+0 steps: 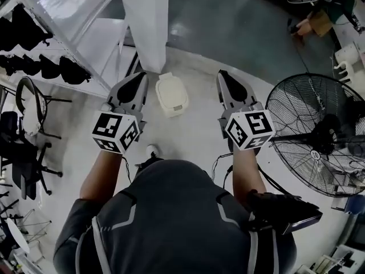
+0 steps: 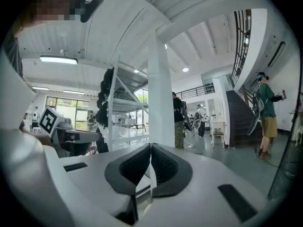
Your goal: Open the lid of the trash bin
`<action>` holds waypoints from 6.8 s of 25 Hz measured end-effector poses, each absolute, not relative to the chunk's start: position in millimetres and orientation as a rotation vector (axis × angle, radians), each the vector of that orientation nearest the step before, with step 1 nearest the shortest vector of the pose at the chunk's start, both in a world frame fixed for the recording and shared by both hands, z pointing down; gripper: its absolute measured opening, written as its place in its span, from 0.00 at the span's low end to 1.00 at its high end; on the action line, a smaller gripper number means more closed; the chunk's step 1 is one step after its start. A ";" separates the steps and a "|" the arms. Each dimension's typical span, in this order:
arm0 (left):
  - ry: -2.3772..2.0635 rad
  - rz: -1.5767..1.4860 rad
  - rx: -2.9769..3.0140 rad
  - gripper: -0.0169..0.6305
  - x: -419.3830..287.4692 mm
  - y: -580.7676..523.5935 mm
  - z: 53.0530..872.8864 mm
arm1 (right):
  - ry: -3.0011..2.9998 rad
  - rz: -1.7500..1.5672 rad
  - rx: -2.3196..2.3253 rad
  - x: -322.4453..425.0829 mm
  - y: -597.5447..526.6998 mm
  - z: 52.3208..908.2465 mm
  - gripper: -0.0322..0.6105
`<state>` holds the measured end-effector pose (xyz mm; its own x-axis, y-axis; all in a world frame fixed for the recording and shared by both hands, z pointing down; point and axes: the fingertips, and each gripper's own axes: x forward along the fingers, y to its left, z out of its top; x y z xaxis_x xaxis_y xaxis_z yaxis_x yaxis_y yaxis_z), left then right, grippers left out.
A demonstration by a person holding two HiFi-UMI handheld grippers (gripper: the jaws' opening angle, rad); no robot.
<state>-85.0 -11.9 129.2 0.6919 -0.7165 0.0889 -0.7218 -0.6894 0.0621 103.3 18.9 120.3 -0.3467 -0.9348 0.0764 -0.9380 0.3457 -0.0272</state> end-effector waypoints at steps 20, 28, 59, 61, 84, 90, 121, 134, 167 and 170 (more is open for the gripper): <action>-1.079 0.209 2.725 0.04 -105.4 -118.2 205.6 | -2.435 0.274 1.741 73.3 -81.2 197.3 0.09; -1.116 0.324 2.649 0.04 -74.3 -152.7 261.3 | -2.454 0.373 1.598 98.0 -138.4 257.1 0.09; -1.104 0.890 2.325 0.04 -19.2 -128.4 642.0 | -2.211 0.613 1.092 82.3 -146.6 638.3 0.09; -1.103 0.965 2.320 0.04 -20.1 -126.7 666.4 | -2.198 0.590 1.028 77.1 -141.0 660.6 0.09; -0.947 1.274 2.282 0.04 1.4 -106.6 852.2 | -2.060 0.643 0.743 46.9 -110.1 855.6 0.09; -0.900 1.289 2.315 0.04 9.6 -107.0 869.0 | -2.057 0.659 0.700 42.0 -104.2 873.5 0.09; -0.871 1.175 2.158 0.04 13.3 -109.1 862.2 | -2.000 0.838 0.752 49.0 -113.4 866.8 0.09; -1.101 0.982 2.257 0.04 -22.8 -148.4 656.5 | -2.143 0.884 0.950 62.1 -147.1 669.2 0.09; -1.097 0.196 2.649 0.04 -78.3 -122.6 198.6 | -2.617 0.325 1.441 73.8 -137.5 189.8 0.09; -1.174 0.124 2.642 0.04 -94.5 -123.3 176.7 | -2.628 0.235 1.456 73.0 -134.7 170.9 0.09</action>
<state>-94.5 -123.3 176.7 0.6723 -0.7188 0.1768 -0.7399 -0.6454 0.1898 73.0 -134.7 170.9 -0.5272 -0.8290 0.1863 -0.8490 0.5232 -0.0741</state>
